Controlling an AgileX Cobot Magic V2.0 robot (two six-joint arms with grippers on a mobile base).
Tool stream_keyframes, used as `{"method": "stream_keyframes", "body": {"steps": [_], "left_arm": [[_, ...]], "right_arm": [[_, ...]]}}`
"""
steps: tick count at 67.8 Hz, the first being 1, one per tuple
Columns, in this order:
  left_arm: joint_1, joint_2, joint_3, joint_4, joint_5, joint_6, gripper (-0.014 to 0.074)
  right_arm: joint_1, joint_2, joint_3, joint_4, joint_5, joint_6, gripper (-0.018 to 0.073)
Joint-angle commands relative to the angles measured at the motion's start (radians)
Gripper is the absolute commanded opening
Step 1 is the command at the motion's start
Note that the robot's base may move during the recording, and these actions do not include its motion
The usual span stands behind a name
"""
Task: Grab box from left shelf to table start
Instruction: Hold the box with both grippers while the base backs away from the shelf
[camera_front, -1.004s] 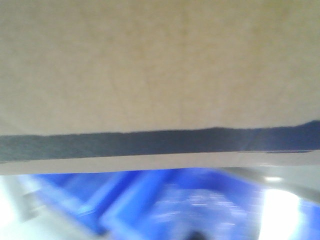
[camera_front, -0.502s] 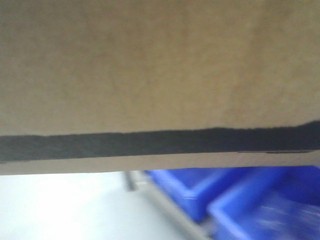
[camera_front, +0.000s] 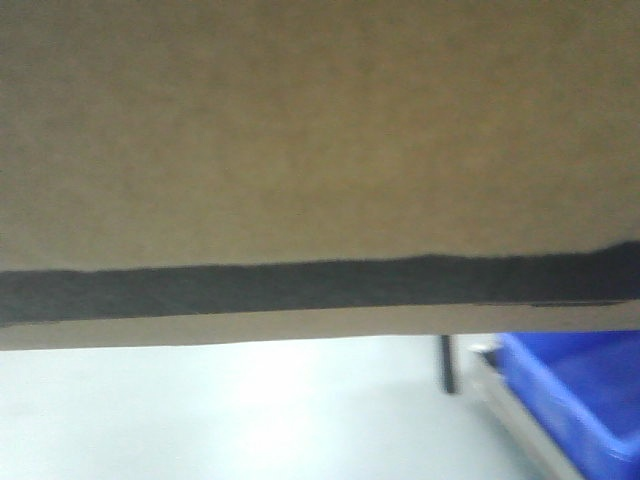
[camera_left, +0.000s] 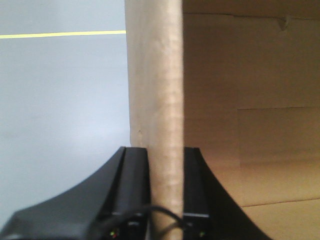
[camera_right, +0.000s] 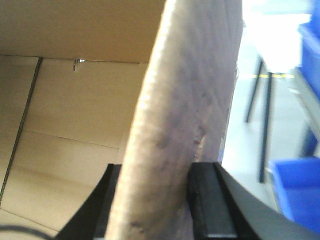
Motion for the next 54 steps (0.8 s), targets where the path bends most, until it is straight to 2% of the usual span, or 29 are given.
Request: {"method": "stream_keyframes", "body": {"steps": [1, 54], "left_arm": [[-0.006, 0.007, -0.036, -0.022, -0.155, 0.004, -0.0099], [-0.006, 0.007, -0.036, -0.022, -0.155, 0.004, -0.0099]], "right_arm": [[-0.005, 0.014, -0.029, -0.007, -0.167, -0.018, 0.0057], [-0.005, 0.014, -0.029, -0.007, -0.167, -0.018, 0.0057]]}}
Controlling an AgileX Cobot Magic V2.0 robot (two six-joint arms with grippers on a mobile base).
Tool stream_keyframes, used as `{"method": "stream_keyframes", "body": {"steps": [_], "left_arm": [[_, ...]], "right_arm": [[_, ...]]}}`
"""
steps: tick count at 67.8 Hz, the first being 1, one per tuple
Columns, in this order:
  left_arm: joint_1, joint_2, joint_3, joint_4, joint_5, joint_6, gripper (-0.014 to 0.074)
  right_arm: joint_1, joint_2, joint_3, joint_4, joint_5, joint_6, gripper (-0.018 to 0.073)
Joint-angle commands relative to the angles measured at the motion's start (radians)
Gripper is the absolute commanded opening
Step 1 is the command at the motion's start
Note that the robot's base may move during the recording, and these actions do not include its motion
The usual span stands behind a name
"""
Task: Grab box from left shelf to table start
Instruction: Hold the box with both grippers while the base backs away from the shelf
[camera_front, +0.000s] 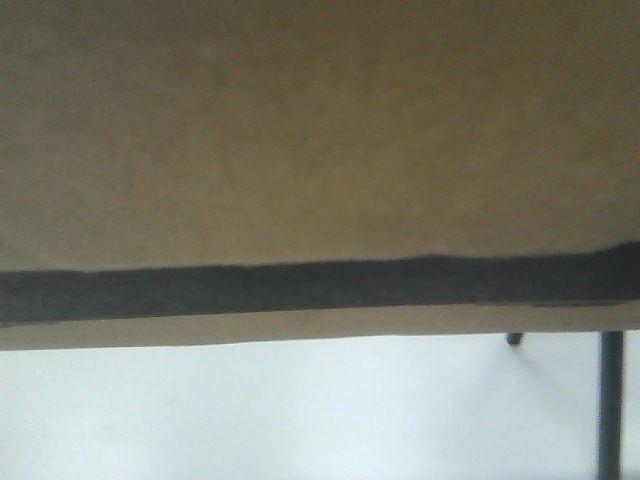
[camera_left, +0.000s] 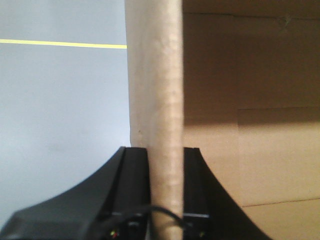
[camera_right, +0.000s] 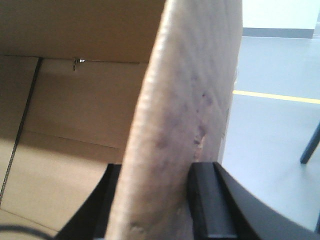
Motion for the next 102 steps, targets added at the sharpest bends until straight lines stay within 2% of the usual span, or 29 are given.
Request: {"method": "stream_keyframes", "body": {"steps": [1, 102], "left_arm": [[-0.006, 0.007, -0.036, -0.022, -0.155, 0.004, -0.0099], [-0.006, 0.007, -0.036, -0.022, -0.155, 0.004, -0.0099]], "right_arm": [[-0.005, 0.014, -0.029, -0.007, -0.167, -0.018, 0.0057], [-0.005, 0.014, -0.029, -0.007, -0.164, -0.018, 0.0057]]}}
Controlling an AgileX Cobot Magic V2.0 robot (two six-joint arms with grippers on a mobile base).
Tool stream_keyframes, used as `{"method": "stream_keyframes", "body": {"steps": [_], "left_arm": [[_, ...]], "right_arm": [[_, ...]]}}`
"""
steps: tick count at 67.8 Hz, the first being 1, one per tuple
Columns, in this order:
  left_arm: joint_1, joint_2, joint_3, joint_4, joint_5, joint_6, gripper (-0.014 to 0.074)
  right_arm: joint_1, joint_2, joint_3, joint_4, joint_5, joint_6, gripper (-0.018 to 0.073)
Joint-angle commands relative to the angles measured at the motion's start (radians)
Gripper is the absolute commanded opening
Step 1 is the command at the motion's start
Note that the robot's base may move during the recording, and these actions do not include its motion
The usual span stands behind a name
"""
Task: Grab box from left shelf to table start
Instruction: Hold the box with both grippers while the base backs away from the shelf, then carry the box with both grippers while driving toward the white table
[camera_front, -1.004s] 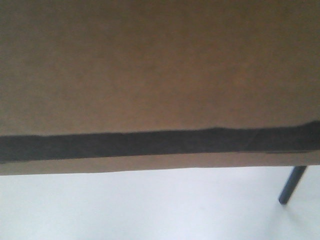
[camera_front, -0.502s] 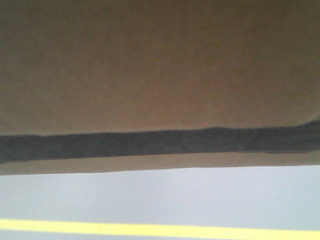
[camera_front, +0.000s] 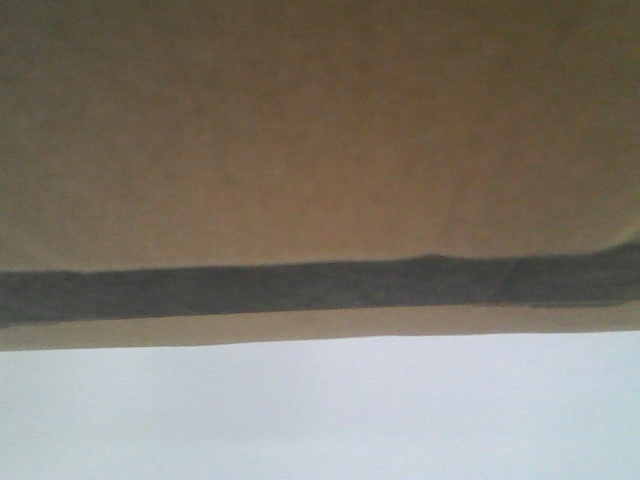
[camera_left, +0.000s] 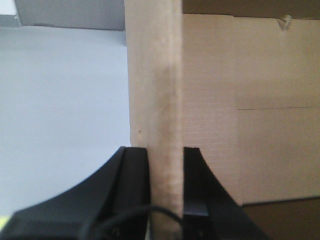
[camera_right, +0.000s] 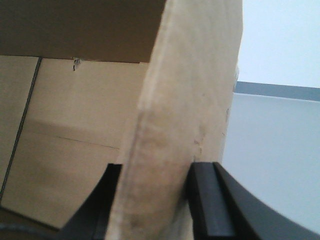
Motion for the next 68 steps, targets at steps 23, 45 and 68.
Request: {"method": "stream_keyframes", "body": {"steps": [23, 45, 68], "left_arm": [[-0.006, 0.007, -0.036, -0.022, -0.155, 0.004, -0.0099], [-0.006, 0.007, -0.036, -0.022, -0.155, 0.004, -0.0099], [-0.006, 0.013, -0.036, -0.022, -0.155, 0.004, -0.0099]], "right_arm": [[-0.003, 0.014, -0.029, -0.007, -0.164, -0.018, 0.0057], [-0.003, 0.014, -0.029, -0.007, -0.163, -0.018, 0.0057], [-0.003, 0.015, -0.029, -0.007, -0.163, -0.018, 0.0057]]}}
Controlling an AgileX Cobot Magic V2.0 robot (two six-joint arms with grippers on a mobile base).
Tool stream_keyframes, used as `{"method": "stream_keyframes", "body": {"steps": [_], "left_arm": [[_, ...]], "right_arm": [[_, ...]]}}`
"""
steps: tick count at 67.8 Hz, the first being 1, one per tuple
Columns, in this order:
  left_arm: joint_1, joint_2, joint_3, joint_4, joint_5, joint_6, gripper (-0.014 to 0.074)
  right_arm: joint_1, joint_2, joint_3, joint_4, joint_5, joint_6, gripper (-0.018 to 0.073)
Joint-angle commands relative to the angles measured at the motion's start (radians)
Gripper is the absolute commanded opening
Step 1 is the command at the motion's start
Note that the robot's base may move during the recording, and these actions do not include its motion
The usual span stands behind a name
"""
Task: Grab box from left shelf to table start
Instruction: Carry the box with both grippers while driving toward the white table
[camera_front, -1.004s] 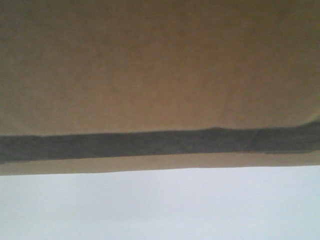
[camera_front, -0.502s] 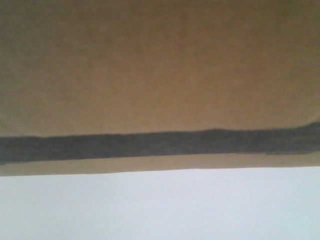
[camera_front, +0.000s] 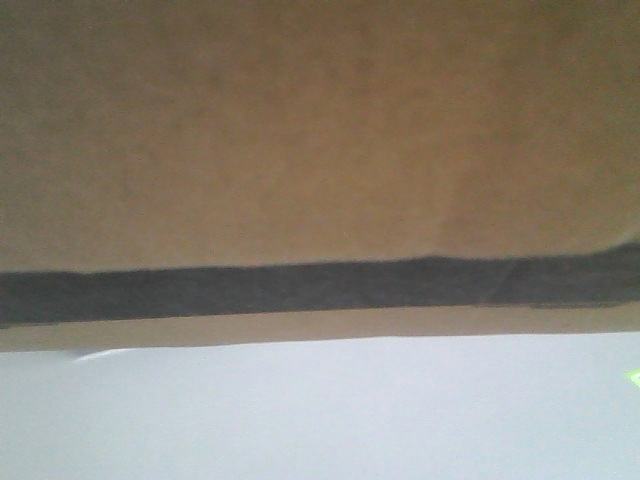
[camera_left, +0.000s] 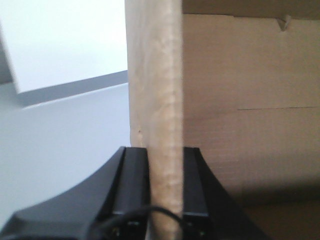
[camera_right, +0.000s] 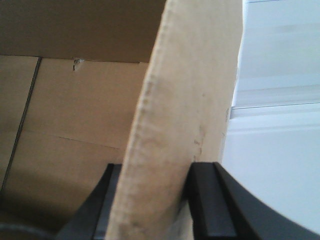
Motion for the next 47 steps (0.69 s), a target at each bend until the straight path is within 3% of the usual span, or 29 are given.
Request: {"method": "stream_keyframes", "body": {"steps": [1, 47], "left_arm": [[-0.006, 0.013, -0.036, -0.024, -0.155, 0.004, -0.0099], [-0.006, 0.015, -0.036, -0.024, -0.155, 0.004, -0.0099]], "right_arm": [[-0.003, 0.015, -0.029, -0.009, -0.163, -0.018, 0.0057], [-0.003, 0.015, -0.029, -0.009, -0.163, -0.018, 0.0057]]}}
